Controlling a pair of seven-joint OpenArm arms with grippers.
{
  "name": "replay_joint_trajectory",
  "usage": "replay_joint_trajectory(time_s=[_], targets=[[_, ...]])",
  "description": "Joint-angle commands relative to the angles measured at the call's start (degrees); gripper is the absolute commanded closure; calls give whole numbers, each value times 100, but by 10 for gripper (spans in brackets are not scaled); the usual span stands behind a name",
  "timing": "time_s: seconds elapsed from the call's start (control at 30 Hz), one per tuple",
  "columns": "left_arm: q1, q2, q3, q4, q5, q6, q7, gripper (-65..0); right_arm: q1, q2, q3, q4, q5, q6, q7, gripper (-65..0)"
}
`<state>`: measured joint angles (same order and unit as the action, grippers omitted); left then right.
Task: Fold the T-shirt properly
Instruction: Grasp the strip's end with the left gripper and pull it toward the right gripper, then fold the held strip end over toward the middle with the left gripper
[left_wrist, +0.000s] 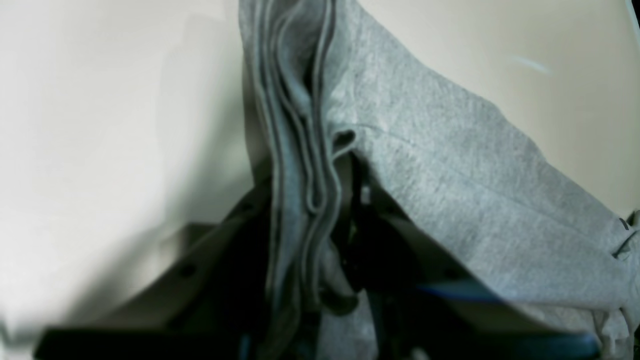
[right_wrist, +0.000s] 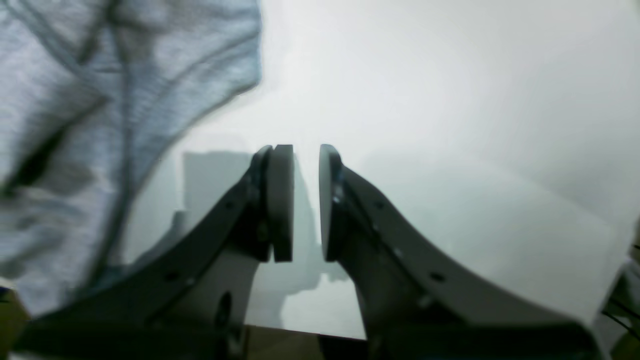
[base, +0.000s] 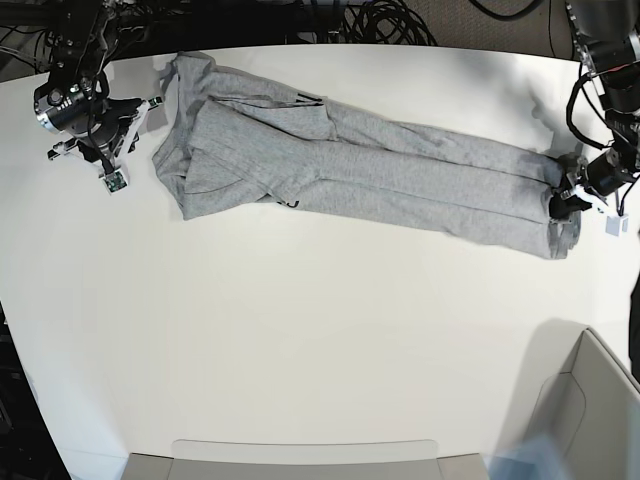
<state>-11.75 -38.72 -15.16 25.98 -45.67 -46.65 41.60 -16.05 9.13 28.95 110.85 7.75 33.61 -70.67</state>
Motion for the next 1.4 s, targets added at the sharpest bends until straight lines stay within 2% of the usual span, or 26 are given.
replay_joint_trajectory(time_s=[0.0,0.43,0.6,0.73,0.97,1.23,1.37], targets=[[142,-18,70,-132,1020,665,556,0,54,68,19,128,21,81,48,-95],[133,-361,61,-61,1020,665,169,0,71,-3,11,128,21,72,48,-95],[239,-361,52,844,1020,665,257,0,80,-99,-33,128,21,64,48,-95],[836,-326,-229,2075,1002,665,266,0,54,-108,-253,137,21,55,48,-95],[2032,342,-1697,4897,1020,665,1110,0,80,-108,-306,128,21,55,48,-95],[2296,694,-1785,6488,1020,665,1251,0,80,-108,-306,128,21,55,48,-95],[2454,958,-1777,7288,1020,665,1725,0,71,-99,-306,128,21,55,48,-95]])
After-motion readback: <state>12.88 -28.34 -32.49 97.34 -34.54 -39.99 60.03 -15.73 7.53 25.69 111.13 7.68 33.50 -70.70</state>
